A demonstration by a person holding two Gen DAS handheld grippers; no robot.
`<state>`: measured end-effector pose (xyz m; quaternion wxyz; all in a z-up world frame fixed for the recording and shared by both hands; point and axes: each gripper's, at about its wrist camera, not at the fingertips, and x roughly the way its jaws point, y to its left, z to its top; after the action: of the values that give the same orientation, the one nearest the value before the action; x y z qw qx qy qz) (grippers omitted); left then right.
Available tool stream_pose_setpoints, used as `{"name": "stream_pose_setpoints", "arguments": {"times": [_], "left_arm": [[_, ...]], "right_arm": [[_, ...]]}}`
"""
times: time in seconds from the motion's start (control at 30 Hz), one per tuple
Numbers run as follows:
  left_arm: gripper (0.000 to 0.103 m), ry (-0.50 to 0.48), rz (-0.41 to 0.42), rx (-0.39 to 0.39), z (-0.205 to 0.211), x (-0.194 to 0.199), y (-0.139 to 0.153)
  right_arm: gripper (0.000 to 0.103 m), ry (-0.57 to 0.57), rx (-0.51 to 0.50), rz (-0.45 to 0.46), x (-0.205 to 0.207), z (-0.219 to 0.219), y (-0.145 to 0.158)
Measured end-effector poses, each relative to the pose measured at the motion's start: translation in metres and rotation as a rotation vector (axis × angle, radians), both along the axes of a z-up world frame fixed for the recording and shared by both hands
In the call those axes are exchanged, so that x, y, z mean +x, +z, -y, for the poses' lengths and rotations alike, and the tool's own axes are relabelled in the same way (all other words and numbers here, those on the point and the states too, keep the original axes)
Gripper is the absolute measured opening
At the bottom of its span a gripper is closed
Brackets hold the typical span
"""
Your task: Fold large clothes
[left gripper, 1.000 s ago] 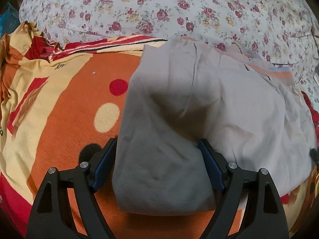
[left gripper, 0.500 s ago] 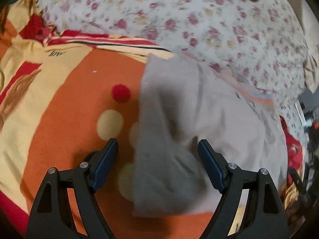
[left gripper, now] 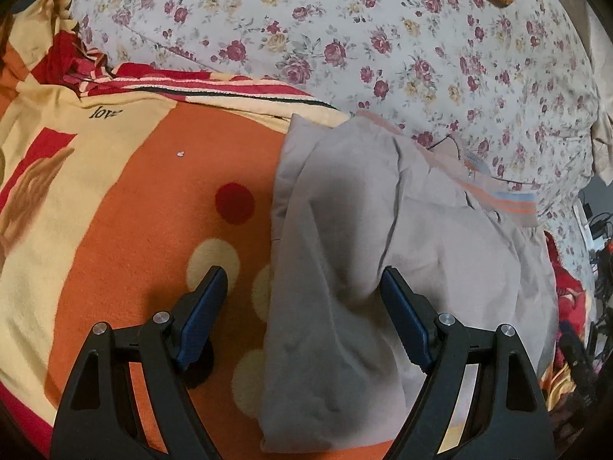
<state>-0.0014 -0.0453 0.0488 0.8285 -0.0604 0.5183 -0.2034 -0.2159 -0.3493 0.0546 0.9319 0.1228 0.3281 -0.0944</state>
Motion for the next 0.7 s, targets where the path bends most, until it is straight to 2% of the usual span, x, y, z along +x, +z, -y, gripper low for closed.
{"name": "stream_pose_setpoints", "arguments": {"times": [0.17,0.23,0.3,0.47,0.53,0.6,0.7], "left_arm": [[0.082,-0.003,-0.008,-0.007,0.002,0.002,-0.003],[0.082,-0.005,-0.026,-0.02,0.003,0.006,-0.005],[0.083,-0.009,-0.042,-0.033,0.003,0.011,-0.007],[0.091,0.012,-0.082,-0.117,-0.001,0.025,-0.012],[0.094,0.014,-0.076,-0.121,0.002,0.027,-0.013],[0.1,-0.013,-0.072,-0.105,0.01,0.028,-0.016],[0.101,-0.044,-0.068,-0.088,0.019,0.027,-0.017]], "right_arm": [[0.086,0.037,-0.032,-0.043,0.03,-0.009,0.003],[0.086,0.039,-0.028,-0.113,0.043,-0.009,-0.009],[0.086,0.05,-0.018,-0.145,0.042,-0.01,-0.013],[0.086,0.059,-0.046,-0.114,0.023,-0.007,-0.005],[0.086,0.048,0.001,-0.101,0.019,0.001,-0.007],[0.086,0.037,0.041,-0.09,0.02,0.007,-0.01],[0.086,0.035,0.061,-0.07,0.021,0.009,-0.013]]}}
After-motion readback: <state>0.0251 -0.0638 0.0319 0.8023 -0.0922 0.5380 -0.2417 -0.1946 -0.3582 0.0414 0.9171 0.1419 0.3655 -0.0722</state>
